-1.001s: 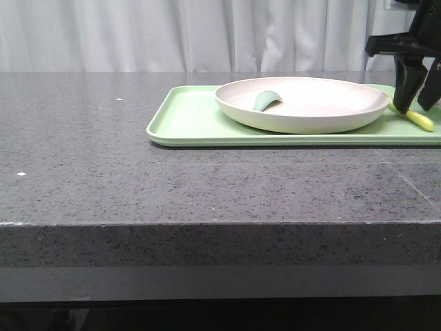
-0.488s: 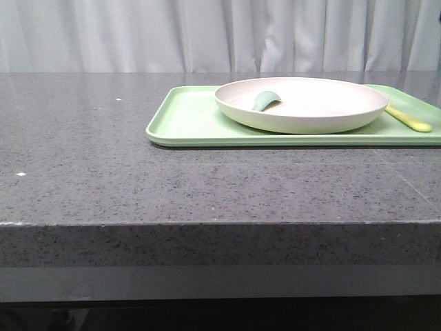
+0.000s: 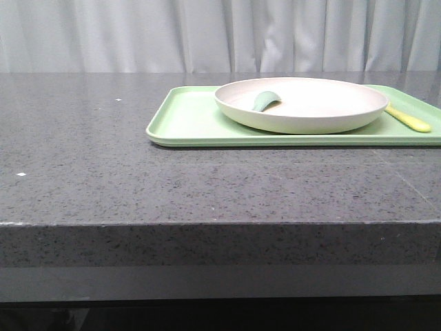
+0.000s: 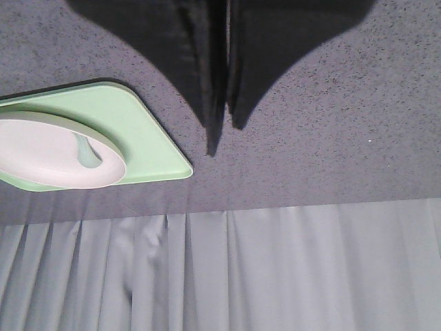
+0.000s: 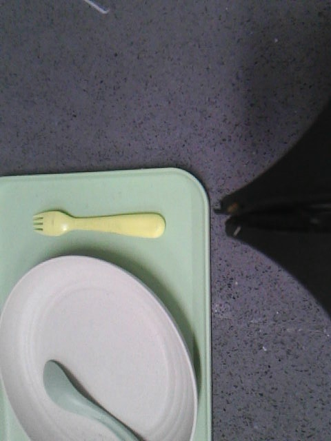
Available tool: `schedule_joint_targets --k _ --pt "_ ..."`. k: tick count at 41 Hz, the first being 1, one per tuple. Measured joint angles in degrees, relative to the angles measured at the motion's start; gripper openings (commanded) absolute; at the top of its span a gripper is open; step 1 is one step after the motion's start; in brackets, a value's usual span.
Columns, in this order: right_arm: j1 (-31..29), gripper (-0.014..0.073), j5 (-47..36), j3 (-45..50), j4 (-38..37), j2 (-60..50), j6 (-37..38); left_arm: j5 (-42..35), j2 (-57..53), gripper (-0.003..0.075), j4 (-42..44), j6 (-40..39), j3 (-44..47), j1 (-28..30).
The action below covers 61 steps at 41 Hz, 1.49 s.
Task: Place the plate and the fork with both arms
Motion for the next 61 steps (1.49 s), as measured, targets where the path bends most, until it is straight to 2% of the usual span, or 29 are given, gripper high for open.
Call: schedule_joint_targets --k 10,21,61 --pt "0.0 -0.0066 -10.59 15.93 0.0 -18.17 0.0 0.0 0.0 -0.0018 0.0 0.0 0.0 0.0" --pt "0.0 -0.0066 -15.7 23.98 0.0 -30.61 0.0 0.0 0.0 -0.0018 0.0 0.0 0.0 0.0" --pt "0.0 -0.0067 -15.7 25.39 0.0 -31.85 -0.04 0.0 0.0 -0.0018 0.0 0.0 0.0 0.0"
